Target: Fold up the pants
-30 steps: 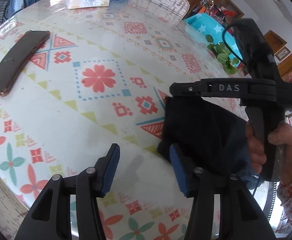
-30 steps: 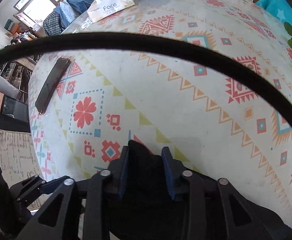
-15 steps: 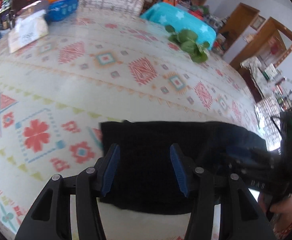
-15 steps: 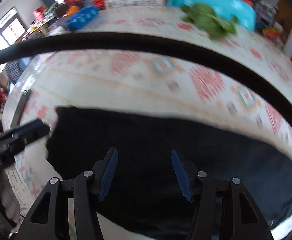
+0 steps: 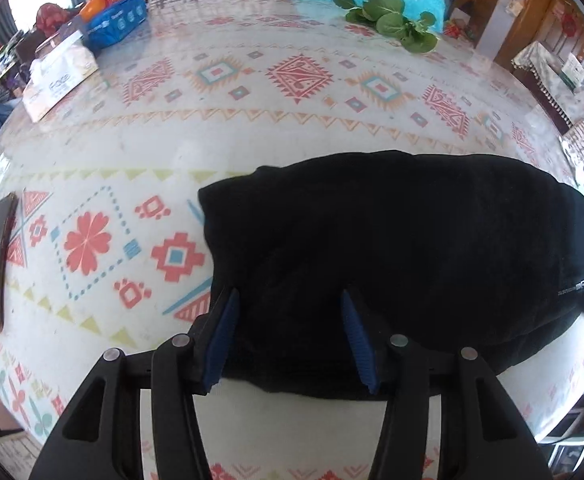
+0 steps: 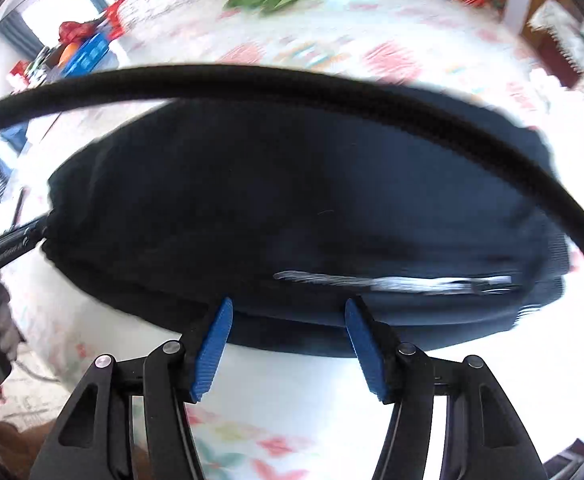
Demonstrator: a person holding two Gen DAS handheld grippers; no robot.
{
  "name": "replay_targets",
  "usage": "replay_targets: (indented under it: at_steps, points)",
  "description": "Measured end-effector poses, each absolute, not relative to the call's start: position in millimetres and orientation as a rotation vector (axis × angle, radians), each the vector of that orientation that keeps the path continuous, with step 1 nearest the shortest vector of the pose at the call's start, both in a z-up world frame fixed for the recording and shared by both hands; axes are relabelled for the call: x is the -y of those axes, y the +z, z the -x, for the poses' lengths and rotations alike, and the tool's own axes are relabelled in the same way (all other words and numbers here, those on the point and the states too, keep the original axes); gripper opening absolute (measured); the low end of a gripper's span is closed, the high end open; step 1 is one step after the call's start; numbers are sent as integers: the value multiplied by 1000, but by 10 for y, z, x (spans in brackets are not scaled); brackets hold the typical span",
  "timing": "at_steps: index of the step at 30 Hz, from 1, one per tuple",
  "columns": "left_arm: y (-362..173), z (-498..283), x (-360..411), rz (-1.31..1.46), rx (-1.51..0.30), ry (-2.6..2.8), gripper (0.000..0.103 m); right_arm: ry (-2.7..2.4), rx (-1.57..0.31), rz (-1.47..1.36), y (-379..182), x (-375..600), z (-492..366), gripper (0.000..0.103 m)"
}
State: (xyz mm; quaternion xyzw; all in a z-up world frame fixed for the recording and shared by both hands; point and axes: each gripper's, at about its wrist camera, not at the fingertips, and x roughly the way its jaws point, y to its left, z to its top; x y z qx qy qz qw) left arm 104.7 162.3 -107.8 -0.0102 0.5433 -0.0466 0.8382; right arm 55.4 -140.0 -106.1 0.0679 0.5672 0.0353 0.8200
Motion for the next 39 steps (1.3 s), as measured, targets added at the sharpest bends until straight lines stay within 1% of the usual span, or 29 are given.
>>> replay_targets:
  at_steps: [3, 6, 9, 11, 13, 15, 17, 19, 22, 25, 28, 31, 36, 39]
  points:
    - [-1001, -973, -1678, 77, -1145, -70, 52, -12, -1114, -165, -816, 1799, -663, 64]
    - [-890, -880, -1704, 120, -1127, -23, 52, -117, -1053, -161, -774, 2117, -957, 66]
    - [-757, -734, -1738, 144, -1104, 17, 52, -136, -1111, -224, -1041, 2341, -1296, 66]
    - [-679, -637, -1755, 132, -1088, 49, 52, -125, -1163, -225, -1194, 2358, -1368, 69]
    - [-613, -527, -1795, 121, -1074, 82, 52, -102, -1167, -158, -1226, 2306, -1365, 84]
    - [-568, -441, -1849, 121, -1066, 118, 52, -84, -1176, -77, -1240, 2203, -1372, 88]
    - [-535, -352, -1939, 139, -1062, 147, 53, -80, -1152, -34, -1216, 2127, -1348, 88]
    - [-540, -284, -2043, 176, -1062, 159, 54, -77, -1122, -59, -1142, 2072, -1224, 88]
    - [-599, -257, -2145, 219, -1069, 145, 54, -43, -1081, -74, -899, 1952, -1106, 88]
    - [-673, -261, -2203, 277, -1071, 100, 54, 25, -1065, 4, -701, 1589, -1074, 88]
    - [-777, -308, -2219, 334, -1085, 41, 54, 134, -1088, 70, -656, 1165, -1239, 88]
    - [-882, -364, -2225, 397, -1094, -10, 54, 311, -1121, 167, -569, 489, -1363, 88]
    - [-1035, -481, -2181, 449, -1112, -84, 54, 575, -1181, 247, -602, -532, -1709, 87]
    - [-1092, -555, -2166, 460, -1105, -108, 54, 675, -1236, 276, -716, -945, -1904, 87]
